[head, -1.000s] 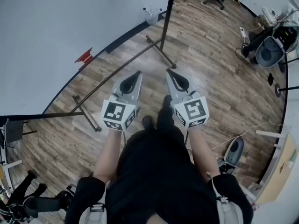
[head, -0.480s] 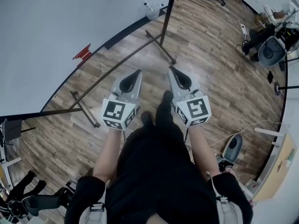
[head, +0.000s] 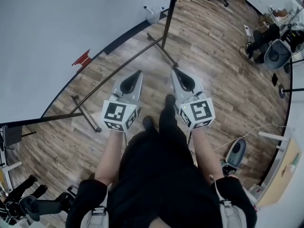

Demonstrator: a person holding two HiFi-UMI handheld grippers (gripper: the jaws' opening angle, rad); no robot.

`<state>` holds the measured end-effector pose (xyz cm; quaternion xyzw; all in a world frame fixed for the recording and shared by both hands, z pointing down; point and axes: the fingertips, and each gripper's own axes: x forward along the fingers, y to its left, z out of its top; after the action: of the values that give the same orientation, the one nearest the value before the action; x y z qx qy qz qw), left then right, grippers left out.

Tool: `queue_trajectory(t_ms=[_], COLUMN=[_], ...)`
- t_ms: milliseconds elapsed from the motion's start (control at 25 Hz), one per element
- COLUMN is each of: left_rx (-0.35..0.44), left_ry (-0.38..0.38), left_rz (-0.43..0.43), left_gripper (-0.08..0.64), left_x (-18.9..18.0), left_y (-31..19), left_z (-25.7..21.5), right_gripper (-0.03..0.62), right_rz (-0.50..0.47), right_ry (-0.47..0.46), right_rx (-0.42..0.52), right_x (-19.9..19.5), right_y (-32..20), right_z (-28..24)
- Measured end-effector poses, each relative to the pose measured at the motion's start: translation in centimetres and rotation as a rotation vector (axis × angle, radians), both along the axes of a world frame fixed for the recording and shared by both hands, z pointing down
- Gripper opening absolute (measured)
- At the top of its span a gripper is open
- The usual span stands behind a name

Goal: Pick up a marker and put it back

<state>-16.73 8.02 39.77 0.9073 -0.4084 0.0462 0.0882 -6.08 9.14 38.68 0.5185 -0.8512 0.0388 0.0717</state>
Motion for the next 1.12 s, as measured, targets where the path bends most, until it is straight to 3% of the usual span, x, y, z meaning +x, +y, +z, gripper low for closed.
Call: queue_trajectory(t_ms=[440,1120], left_rx=[0.013,0.028], left_ry=[-0.026,-0.062], left_rz=[-0.045,-0.193], left_gripper=[0.011,0.012], left_x=[3.4,9.9], left_y=[-6.1,-15.4], left_z=[-1.1,-2.0], right_gripper=[0.002,0.002], right_rz=[-0.059,-0.203], right_ry=[-0.023,-0.065], right_rx=[0.0,0.009], right_x=[3.2,9.1], right_y=[-7.1,-17.5], right_z=[-0.6,-1.2])
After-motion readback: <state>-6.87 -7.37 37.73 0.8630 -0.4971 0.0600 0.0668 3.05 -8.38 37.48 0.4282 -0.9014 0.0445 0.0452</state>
